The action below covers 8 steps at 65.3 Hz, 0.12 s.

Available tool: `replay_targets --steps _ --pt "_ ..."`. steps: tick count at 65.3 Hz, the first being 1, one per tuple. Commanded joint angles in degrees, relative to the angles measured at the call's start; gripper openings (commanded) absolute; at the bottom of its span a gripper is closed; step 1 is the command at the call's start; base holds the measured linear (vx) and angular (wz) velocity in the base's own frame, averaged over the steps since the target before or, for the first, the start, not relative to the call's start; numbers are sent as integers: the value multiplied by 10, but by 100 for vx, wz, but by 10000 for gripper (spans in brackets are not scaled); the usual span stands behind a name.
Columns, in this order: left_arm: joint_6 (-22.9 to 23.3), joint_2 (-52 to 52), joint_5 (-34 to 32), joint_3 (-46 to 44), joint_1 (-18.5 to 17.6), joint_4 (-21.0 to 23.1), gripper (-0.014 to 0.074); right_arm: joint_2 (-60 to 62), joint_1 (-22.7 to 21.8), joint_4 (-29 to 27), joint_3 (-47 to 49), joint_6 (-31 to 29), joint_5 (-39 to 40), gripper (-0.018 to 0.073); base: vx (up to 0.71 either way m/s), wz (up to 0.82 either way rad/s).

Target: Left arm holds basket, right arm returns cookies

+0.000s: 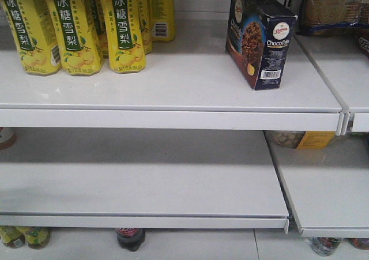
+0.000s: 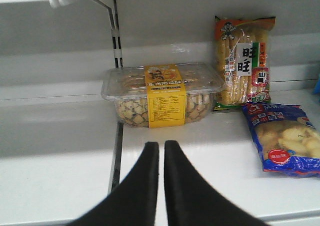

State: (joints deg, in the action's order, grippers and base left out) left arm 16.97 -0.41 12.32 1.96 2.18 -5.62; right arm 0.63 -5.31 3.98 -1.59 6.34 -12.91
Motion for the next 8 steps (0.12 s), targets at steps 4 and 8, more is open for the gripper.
replay_targets --steps 4,8 --pt "-11 -10 -57 -17 -4 -8 -3 8 -4 6 -10 -1 40 -6 0 0" --pt "-11 -10 -57 -17 -4 -8 -3 8 -4 6 -10 -1 40 -6 0 0"
